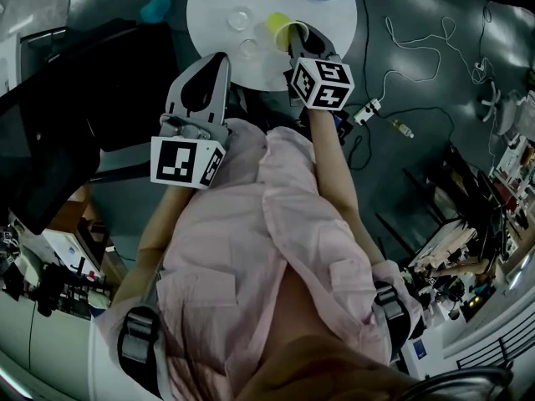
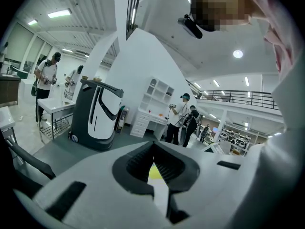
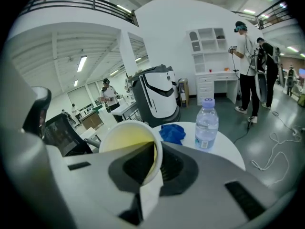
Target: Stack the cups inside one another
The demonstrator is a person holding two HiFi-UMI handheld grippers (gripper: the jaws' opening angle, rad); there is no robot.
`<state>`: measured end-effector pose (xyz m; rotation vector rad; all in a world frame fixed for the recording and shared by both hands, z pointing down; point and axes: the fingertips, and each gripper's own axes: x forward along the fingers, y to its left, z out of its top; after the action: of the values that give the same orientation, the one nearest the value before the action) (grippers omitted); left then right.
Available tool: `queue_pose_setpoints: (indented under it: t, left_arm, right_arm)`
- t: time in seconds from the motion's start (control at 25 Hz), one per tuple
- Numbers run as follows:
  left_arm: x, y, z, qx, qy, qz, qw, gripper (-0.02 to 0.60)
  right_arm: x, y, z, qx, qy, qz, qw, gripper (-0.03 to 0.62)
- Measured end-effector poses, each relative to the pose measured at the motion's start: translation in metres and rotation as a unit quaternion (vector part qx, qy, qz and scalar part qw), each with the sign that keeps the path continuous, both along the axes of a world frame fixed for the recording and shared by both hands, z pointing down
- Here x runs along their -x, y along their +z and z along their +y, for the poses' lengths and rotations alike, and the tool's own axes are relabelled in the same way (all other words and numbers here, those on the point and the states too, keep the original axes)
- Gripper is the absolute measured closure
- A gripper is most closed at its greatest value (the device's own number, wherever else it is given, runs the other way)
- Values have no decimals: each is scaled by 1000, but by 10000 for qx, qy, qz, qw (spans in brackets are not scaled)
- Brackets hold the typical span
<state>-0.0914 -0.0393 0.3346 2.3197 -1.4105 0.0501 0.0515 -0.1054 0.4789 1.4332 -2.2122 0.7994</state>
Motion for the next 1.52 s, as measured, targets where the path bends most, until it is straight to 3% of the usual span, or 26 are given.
queue_pose_setpoints:
  t: [0.8, 1.52]
  left_arm:
    - [26, -10, -14, -310, 302, 178, 9989, 565]
    - [29, -36, -24, -800, 315, 128, 9962, 565]
  right_arm:
    - [2, -99, 11, -1170, 669, -47, 9909, 557]
    - [-6, -159, 55, -1986, 752, 41, 9772, 557]
